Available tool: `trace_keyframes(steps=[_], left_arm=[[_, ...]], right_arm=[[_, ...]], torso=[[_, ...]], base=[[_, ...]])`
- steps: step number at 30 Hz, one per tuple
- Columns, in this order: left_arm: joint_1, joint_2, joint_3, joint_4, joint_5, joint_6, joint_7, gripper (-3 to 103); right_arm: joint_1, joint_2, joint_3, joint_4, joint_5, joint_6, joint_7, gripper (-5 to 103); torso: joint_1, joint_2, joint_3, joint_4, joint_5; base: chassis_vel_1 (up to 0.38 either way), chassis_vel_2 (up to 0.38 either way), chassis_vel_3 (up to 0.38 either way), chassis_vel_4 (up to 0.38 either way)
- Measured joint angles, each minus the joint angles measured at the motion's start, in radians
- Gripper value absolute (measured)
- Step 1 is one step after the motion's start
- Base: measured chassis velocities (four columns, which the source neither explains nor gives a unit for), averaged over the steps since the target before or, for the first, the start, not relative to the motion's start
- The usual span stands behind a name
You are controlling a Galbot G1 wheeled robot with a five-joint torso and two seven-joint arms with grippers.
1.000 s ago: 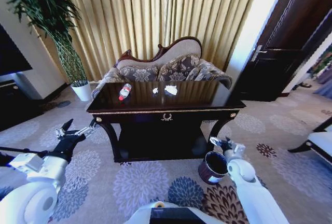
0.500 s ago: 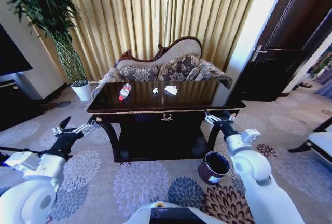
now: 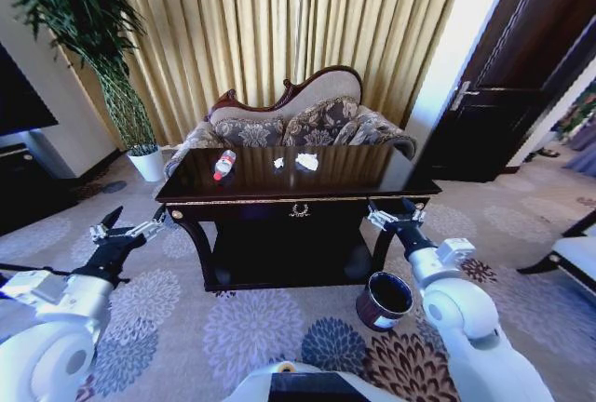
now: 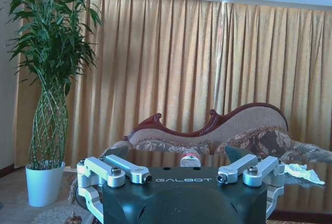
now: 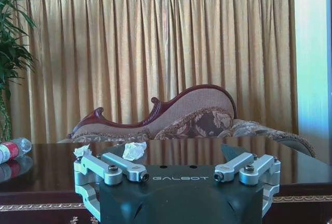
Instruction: Move to the front of the table and place the trash on the table into the trash bin.
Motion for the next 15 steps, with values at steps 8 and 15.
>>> trace_keyframes(steps=[8, 15], left_arm=[[0.0, -0.001, 0.003, 0.0, 0.0, 0.0, 0.001, 100], [0.001, -0.002, 0.002, 0.0, 0.0, 0.0, 0.001, 100]], right_arm=[[-0.001, -0.001, -0.002, 0.003, -0.004, 0.001, 0.004, 100], [-0.006, 0.0, -0.004, 0.008, -0.015, 0.002, 0.005, 100]], torso=[[0.0, 0.0, 0.0, 0.0, -0.0001], [0.001, 0.0, 0.0, 0.0, 0.0]], base=[[-0.094, 0.091, 0.088, -0.083], [-0.157, 0.155, 0.145, -0.15]])
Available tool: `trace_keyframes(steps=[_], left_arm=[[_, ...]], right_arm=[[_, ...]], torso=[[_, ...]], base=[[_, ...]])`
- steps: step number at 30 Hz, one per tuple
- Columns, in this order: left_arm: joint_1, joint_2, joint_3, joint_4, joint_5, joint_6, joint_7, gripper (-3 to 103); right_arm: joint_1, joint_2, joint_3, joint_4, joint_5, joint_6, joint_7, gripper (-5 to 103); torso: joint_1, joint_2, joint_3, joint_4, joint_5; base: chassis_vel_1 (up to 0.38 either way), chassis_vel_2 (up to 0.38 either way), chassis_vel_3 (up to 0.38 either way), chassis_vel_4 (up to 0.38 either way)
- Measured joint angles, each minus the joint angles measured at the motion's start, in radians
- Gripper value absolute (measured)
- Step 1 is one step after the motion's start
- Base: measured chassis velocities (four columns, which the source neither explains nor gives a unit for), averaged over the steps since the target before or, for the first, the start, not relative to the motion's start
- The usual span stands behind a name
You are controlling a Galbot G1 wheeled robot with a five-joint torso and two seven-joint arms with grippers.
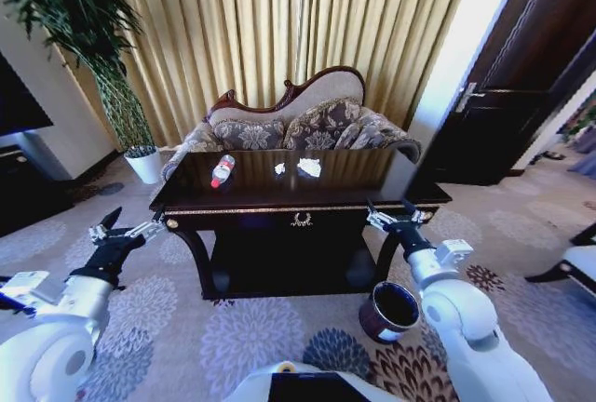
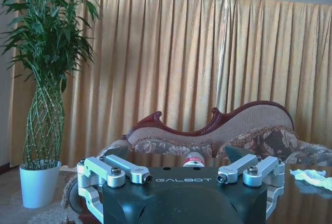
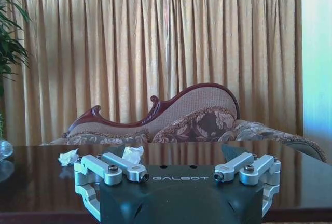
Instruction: Move to the front of the table and place the trash on the table into the trash bin.
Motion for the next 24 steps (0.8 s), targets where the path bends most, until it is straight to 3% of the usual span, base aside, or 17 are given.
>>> trace_keyframes(steps=[19, 24], left_arm=[[-0.001, -0.004, 0.0, 0.0, 0.0, 0.001, 0.001, 100], [0.003, -0.006, -0.001, 0.0, -0.002, 0.001, 0.002, 100]], right_arm=[[0.007, -0.001, -0.006, -0.019, -0.037, -0.001, 0.002, 100], [0.022, -0.005, -0.019, -0.062, -0.086, 0.042, 0.031, 100]], torso=[[0.0, 0.0, 0.0, 0.0, 0.0], [0.0, 0.0, 0.0, 0.0, 0.0001]], base=[[-0.108, 0.109, 0.114, -0.114], [-0.062, 0.064, 0.037, -0.05]])
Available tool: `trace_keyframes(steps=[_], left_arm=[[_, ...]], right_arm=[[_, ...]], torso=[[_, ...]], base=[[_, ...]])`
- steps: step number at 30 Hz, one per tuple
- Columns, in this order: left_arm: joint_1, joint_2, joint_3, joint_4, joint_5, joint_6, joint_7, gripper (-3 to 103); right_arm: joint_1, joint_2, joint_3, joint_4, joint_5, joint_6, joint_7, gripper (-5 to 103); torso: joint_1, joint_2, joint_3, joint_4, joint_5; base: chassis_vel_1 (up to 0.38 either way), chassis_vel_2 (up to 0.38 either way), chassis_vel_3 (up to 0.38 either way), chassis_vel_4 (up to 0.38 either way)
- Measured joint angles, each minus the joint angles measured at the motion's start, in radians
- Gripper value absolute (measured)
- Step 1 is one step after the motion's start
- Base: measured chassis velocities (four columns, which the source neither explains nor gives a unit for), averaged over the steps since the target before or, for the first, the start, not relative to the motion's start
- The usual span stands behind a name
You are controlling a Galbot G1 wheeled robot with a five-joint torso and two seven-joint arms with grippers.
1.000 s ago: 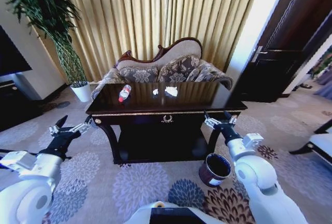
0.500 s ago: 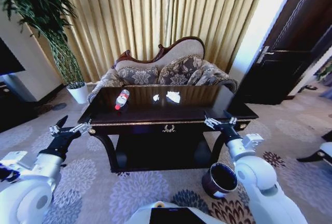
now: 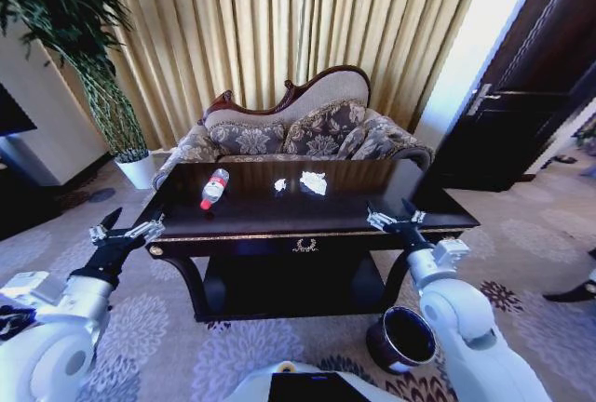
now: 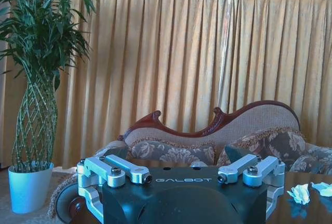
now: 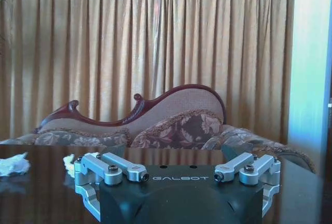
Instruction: Move to the front of the table and place the trash on the table into the trash bin.
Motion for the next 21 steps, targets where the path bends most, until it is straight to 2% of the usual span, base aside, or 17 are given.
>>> trace_keyframes(steps=[4, 7, 10, 11, 14, 15, 18, 19, 21], left_arm=[[0.004, -0.004, 0.0, 0.0, -0.001, 0.0, 0.001, 100], [0.006, -0.005, -0.002, 0.0, -0.001, 0.0, 0.001, 100], [0.011, -0.006, -0.01, 0.0, -0.001, 0.0, 0.001, 100], [0.011, -0.006, -0.01, 0.0, -0.001, 0.0, 0.001, 100], [0.02, -0.013, -0.021, 0.0, -0.001, 0.0, 0.001, 100], [0.02, -0.013, -0.021, 0.0, -0.001, 0.0, 0.001, 100], [0.024, -0.018, -0.024, 0.0, -0.001, -0.001, 0.001, 100], [0.024, -0.018, -0.024, 0.0, -0.001, -0.001, 0.001, 100], [0.026, -0.021, -0.024, 0.0, 0.0, -0.001, 0.001, 100]], right_arm=[[0.005, -0.012, -0.002, -0.002, 0.02, 0.0, 0.002, 100], [0.02, -0.031, -0.005, 0.009, 0.076, -0.023, 0.002, 100], [0.069, -0.081, -0.014, 0.009, 0.167, -0.089, 0.022, 100], [0.069, -0.081, -0.014, 0.009, 0.167, -0.089, 0.022, 100], [0.122, -0.157, -0.021, -0.029, 0.254, -0.141, 0.032, 100], [0.122, -0.157, -0.021, -0.029, 0.254, -0.141, 0.032, 100], [0.184, -0.229, -0.041, -0.061, 0.341, -0.175, 0.033, 100], [0.184, -0.229, -0.041, -0.061, 0.341, -0.175, 0.033, 100], [0.268, -0.28, -0.084, -0.102, 0.415, -0.205, 0.033, 100]], torso=[[0.0, 0.0, 0.0, -0.0001, 0.0], [0.0, 0.0, 0.0, -0.0002, 0.0], [0.0, 0.0, 0.0, -0.0001, 0.0], [0.0, 0.0, 0.0, -0.0001, 0.0], [0.0, 0.0, 0.0, -0.0001, 0.0001], [0.0, 0.0, 0.0, -0.0001, 0.0001], [0.0, 0.0, 0.0, -0.0002, 0.0001], [0.0, 0.0, 0.0, -0.0002, 0.0001], [0.0, 0.0, 0.0, -0.0003, -0.0001]], base=[[0.0, 0.0, 0.0, 0.0], [0.0, 0.0, 0.0, 0.0], [0.0, 0.0, 0.0, 0.0], [0.0, 0.0, 0.0, 0.0], [0.0, 0.0, 0.0, 0.0], [0.0, 0.0, 0.0, 0.0], [0.0, 0.0, 0.0, 0.0], [0.0, 0.0, 0.0, 0.0], [0.0, 0.0, 0.0, 0.0]])
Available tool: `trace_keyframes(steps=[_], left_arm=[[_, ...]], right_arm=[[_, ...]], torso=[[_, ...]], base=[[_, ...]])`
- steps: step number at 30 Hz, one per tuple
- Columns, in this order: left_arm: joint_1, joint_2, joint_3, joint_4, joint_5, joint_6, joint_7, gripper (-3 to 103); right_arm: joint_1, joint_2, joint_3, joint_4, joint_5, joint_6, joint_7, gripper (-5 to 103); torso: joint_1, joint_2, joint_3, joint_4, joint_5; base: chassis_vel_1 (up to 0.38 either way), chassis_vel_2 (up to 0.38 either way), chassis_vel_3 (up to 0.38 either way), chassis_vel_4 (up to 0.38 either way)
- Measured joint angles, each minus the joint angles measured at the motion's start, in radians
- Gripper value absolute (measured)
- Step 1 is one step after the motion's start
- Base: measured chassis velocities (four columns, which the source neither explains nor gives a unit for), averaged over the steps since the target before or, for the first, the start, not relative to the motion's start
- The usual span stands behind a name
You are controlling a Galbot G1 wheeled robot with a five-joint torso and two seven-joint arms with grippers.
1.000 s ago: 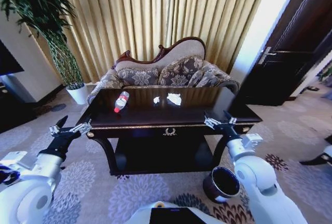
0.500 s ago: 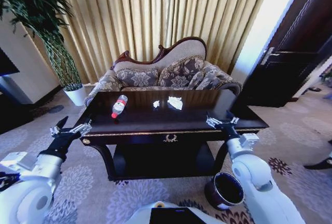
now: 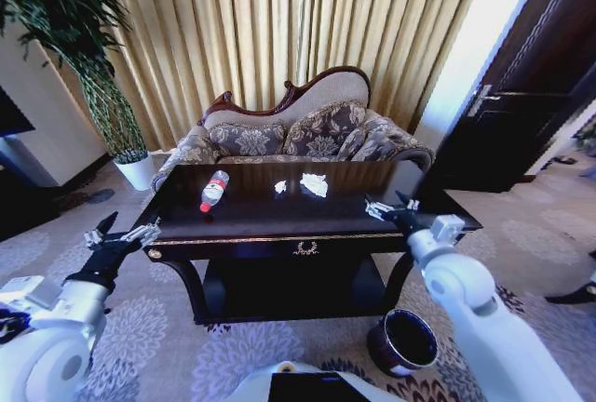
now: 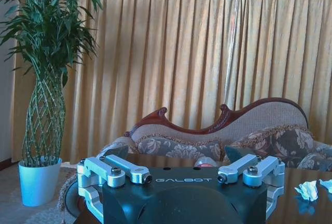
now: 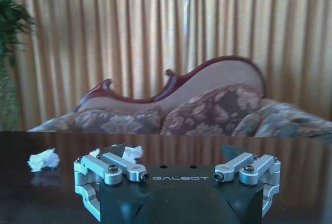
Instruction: Move to the front of the table and place the trash on the table into the trash bin.
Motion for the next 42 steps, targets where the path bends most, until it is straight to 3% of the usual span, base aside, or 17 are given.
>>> trace_keyframes(steps=[5, 10, 20, 26, 35, 42], left_arm=[[0.012, -0.01, -0.001, 0.0, 0.001, 0.0, 0.001, 100], [0.025, -0.022, -0.011, 0.0, 0.002, -0.001, 0.001, 100], [0.045, -0.018, -0.051, 0.0, -0.005, -0.001, 0.0, 100], [0.045, -0.026, -0.046, 0.0, -0.003, -0.001, 0.0, 100], [0.047, -0.038, -0.041, 0.0, 0.008, 0.004, 0.001, 100], [0.056, -0.048, -0.048, 0.0, 0.019, 0.005, 0.008, 100]], right_arm=[[0.236, -0.058, -0.154, -0.088, 0.147, -0.057, 0.038, 100], [0.39, -0.067, -0.305, -0.154, 0.194, -0.1, 0.059, 100], [0.67, 0.057, -0.575, -0.359, 0.186, -0.124, 0.092, 100], [0.725, 0.091, -0.635, -0.443, 0.159, -0.136, 0.107, 100], [0.79, 0.132, -0.688, -0.545, 0.163, -0.209, 0.158, 100], [0.822, 0.174, -0.718, -0.606, 0.175, -0.215, 0.167, 100]], torso=[[0.0, 0.0, 0.0, 0.0007, -0.0003], [0.0, 0.0, 0.0, 0.0001, -0.0002], [0.0, 0.0, 0.0, 0.0004, -0.0003], [0.0, 0.0, 0.0, 0.0001, -0.0002], [0.0, 0.0, 0.0, 0.0001, 0.0], [0.0, 0.0, 0.0, 0.0004, -0.0001]], base=[[0.0, 0.0, 0.0, 0.0], [0.0, 0.0, 0.0, 0.0], [0.0, 0.0, 0.0, 0.0], [0.0, 0.0, 0.0, 0.0], [0.0, 0.0, 0.0, 0.0], [0.0, 0.0, 0.0, 0.0]])
